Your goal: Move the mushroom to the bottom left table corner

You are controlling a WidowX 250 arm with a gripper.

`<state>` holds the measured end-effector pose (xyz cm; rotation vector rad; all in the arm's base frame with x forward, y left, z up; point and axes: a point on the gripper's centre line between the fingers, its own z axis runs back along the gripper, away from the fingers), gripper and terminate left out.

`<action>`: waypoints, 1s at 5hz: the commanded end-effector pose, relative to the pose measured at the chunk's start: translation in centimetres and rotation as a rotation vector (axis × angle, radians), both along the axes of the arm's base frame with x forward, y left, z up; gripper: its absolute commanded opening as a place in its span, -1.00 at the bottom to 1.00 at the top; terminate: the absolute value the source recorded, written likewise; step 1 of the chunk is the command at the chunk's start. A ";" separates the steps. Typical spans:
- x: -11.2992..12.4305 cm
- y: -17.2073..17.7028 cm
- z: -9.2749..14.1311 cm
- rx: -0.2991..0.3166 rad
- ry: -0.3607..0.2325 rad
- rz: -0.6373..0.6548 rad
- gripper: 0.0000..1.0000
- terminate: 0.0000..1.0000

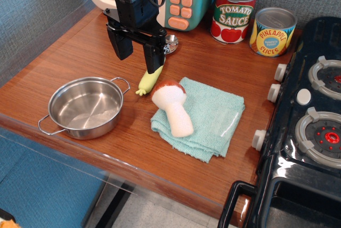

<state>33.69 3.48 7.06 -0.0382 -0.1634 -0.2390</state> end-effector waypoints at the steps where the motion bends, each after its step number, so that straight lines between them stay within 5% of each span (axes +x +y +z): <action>1: 0.0 0.0 0.0 0.000 0.000 0.000 1.00 -1.00; 3: 0.0 -4.2 3.0 -0.024 -0.084 -0.123 1.00 -1.00; 5: -1.1 -5.8 1.2 -0.017 -0.031 -0.195 1.00 -1.00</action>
